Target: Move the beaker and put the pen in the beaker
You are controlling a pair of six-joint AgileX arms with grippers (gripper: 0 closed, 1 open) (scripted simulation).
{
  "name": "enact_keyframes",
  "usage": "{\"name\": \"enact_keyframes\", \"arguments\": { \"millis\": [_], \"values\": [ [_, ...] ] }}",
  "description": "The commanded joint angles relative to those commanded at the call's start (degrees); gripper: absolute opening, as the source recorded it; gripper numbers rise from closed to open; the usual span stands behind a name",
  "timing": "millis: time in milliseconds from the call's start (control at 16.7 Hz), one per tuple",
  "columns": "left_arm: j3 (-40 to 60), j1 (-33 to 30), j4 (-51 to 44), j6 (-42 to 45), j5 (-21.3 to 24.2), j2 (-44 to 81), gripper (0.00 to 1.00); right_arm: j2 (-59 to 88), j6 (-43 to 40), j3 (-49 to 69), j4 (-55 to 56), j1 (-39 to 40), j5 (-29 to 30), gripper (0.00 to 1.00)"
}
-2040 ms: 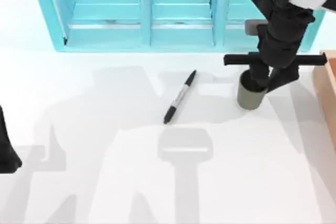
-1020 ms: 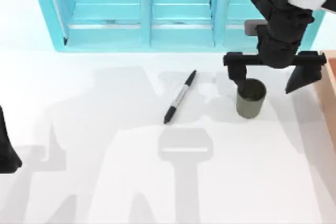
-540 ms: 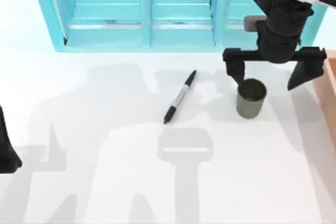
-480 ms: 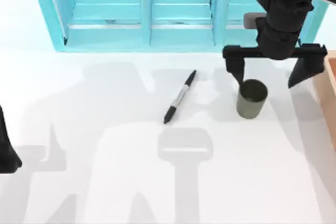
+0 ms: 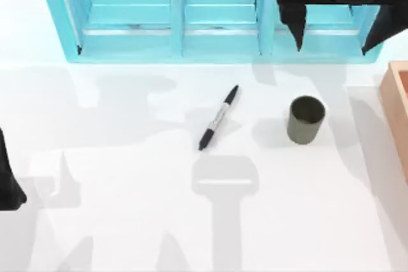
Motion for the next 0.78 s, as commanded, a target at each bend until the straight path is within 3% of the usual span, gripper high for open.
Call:
{"name": "enact_keyframes", "arguments": {
  "millis": [240,480,540,780],
  "values": [
    [0.00,0.00,0.00,0.00,0.00,0.00,1.00,0.92,-0.21,8.73,-8.05,-0.16,0.07,1.00],
    [0.00,0.00,0.00,0.00,0.00,0.00,1.00,0.96,-0.24,9.50,-8.79,-0.18,0.08,1.00],
    [0.00,0.00,0.00,0.00,0.00,0.00,1.00,5.01,-0.23,18.13,-7.46,0.09,-0.05,1.00],
    [0.00,0.00,0.00,0.00,0.00,0.00,1.00,4.61,3.79,14.13,-3.47,1.54,-0.73,1.00]
  ]
}}
